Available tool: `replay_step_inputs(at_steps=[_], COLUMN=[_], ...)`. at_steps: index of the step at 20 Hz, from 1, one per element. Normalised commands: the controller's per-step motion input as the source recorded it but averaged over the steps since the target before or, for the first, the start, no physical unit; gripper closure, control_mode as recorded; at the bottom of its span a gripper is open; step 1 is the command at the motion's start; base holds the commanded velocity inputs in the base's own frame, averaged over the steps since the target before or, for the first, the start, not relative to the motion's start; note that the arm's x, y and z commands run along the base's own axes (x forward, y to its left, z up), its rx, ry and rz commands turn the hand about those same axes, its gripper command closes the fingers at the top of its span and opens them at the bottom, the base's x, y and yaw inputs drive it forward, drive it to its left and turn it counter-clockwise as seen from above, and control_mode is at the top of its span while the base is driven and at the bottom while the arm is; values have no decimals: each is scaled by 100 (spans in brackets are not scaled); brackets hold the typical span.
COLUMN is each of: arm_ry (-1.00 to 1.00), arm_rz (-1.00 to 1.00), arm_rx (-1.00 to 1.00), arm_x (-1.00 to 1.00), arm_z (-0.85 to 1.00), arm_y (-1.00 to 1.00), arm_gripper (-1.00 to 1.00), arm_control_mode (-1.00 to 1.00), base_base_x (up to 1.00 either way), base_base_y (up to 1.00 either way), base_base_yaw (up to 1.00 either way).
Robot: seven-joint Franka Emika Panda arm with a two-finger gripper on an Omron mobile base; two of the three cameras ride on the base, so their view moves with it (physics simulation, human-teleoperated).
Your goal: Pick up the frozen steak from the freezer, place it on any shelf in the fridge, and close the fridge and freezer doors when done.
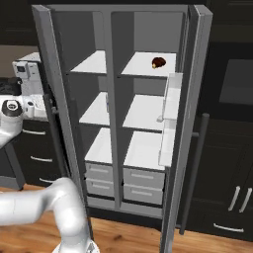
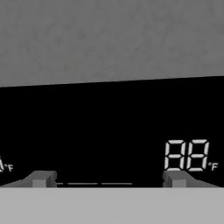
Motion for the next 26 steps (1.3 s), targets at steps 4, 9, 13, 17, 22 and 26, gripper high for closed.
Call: replay_step_inputs(at_steps=[4, 9, 13, 17, 22, 26], arm_ry=[-3, -7, -11, -12, -7, 0], arm_rz=[-9, -6, -3, 0, 0, 0], arm_rx=[0, 0, 4, 8, 6, 2], arm_x=[29, 31, 44, 61, 63, 70], arm_z=[2, 12, 38, 61, 59, 12], arm_y=[-100, -98, -63, -29, -9, -11], arm_gripper=[-100, -100, -100, -100, -100, -100], arm_control_mode=[-100, -100, -100, -100, -100, -100], base_base_x=[0, 0, 0, 0, 0, 0], base_base_y=[0, 0, 0, 0, 0, 0], base_base_yaw=[0, 0, 0, 0, 0, 0])
